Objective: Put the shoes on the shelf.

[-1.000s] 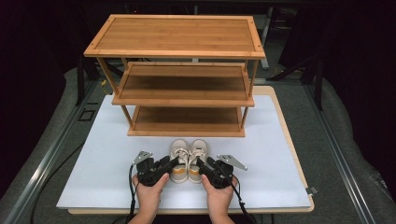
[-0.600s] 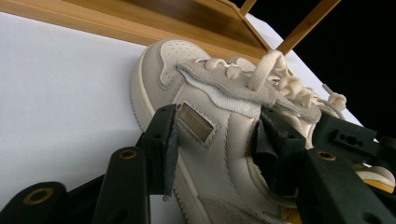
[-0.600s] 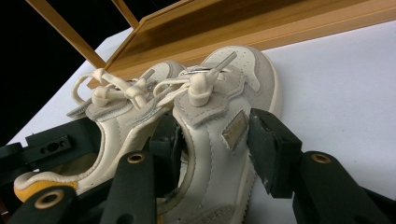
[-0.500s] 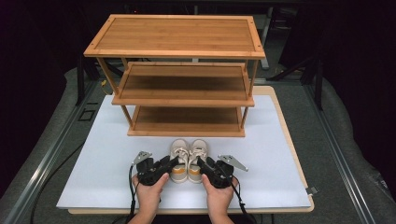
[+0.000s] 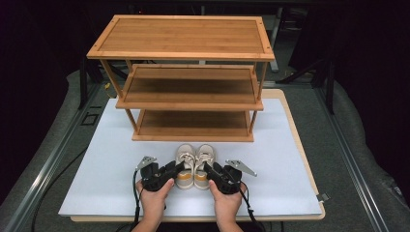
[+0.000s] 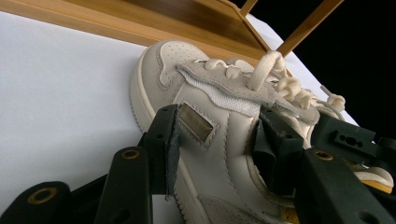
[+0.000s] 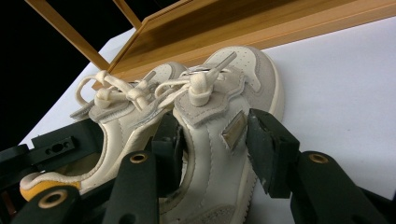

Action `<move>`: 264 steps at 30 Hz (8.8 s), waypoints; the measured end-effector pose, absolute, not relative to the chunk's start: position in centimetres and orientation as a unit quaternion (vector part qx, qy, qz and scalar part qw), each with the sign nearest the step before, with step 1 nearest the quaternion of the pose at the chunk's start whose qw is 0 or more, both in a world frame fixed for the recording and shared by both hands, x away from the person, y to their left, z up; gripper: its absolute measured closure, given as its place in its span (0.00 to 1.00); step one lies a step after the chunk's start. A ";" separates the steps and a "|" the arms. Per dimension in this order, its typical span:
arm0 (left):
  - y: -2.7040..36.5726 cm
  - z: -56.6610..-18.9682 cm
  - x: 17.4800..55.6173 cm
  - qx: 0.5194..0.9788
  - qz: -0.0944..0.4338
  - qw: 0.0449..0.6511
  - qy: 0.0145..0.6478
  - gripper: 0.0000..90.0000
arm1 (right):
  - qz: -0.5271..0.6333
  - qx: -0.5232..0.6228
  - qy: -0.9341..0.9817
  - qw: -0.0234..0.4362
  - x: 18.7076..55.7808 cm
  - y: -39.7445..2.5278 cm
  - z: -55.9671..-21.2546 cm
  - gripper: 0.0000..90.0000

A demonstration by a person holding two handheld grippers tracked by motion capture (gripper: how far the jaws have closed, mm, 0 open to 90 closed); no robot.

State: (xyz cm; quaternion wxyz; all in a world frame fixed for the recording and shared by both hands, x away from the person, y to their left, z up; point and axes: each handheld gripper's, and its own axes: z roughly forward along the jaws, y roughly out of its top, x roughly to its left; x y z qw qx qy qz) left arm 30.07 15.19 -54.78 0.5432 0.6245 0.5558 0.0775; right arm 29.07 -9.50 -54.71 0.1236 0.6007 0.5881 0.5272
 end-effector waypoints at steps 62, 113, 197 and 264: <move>16.1 -47.2 30.6 0.616 0.096 0.563 0.543 0.60 | 0.547 0.582 0.589 0.123 30.0 -8.9 -47.4 0.63; 16.7 -41.3 29.6 0.613 0.104 0.579 0.527 0.60 | 0.558 0.557 0.601 0.128 29.3 -8.9 -41.1 0.63; 16.1 -36.2 38.1 0.617 0.121 0.588 0.509 0.60 | 0.562 0.541 0.603 0.166 37.1 -9.0 -36.0 0.63; 16.7 -35.3 44.8 0.615 0.064 0.574 0.537 0.41 | 0.546 0.575 0.599 0.112 43.7 -10.3 -35.6 0.52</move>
